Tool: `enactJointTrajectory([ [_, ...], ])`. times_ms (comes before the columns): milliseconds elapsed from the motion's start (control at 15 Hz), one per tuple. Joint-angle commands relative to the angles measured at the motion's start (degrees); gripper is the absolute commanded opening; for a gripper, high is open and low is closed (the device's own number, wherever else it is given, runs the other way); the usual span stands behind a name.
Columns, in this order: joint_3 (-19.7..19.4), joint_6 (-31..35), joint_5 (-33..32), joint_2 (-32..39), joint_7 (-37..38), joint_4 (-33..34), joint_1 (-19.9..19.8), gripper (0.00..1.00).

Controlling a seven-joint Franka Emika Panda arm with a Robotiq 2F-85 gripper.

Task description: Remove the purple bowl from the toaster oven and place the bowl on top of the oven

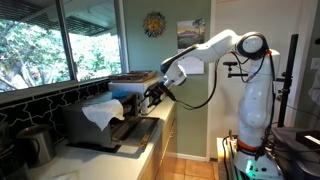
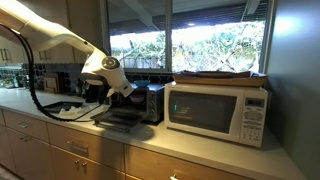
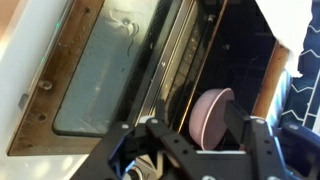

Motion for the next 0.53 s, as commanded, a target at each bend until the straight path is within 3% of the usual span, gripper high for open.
enactJointTrajectory([
  [0, -0.5, 4.2, 6.8, 1.2, -5.9, 0.3, 0.2, 0.95],
  [133, -0.5, 4.9, 9.0, 1.2, -7.7, -0.7, 0.1, 1.00],
  [267, -0.9, 0.2, 7.9, 0.6, -5.6, -2.1, -0.2, 1.00],
  [467, -0.3, 2.6, 7.2, 1.2, -5.6, -0.6, -0.1, 1.00],
])
